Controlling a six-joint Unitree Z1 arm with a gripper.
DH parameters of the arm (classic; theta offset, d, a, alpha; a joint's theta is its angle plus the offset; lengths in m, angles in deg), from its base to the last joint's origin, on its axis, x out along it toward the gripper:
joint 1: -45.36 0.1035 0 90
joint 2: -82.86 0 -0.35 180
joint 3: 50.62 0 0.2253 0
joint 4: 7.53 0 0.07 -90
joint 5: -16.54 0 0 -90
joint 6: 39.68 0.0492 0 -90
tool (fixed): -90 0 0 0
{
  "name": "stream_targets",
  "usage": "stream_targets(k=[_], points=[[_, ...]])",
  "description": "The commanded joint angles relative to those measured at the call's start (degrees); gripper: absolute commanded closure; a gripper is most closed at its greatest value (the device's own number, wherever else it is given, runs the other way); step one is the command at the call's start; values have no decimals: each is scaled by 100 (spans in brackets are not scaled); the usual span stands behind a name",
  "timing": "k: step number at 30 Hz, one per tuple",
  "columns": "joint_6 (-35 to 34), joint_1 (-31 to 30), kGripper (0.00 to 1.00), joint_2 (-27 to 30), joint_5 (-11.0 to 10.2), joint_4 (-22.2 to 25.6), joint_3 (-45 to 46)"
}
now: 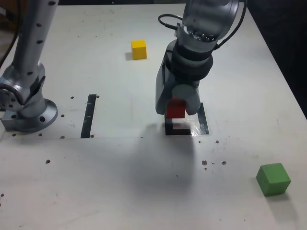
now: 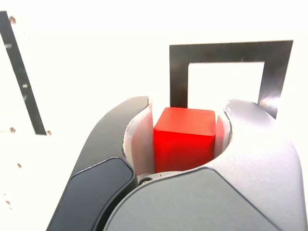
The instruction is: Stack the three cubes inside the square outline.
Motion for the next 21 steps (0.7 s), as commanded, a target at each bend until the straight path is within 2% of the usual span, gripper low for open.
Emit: stream_targets(k=[1, 14, 17, 21], points=[[69, 82, 74, 43, -33, -74, 62], [128, 164, 72, -160, -6, -480, 92], [118, 165, 65, -164, 14, -485, 75], [126, 179, 47, -185, 128, -458, 100]])
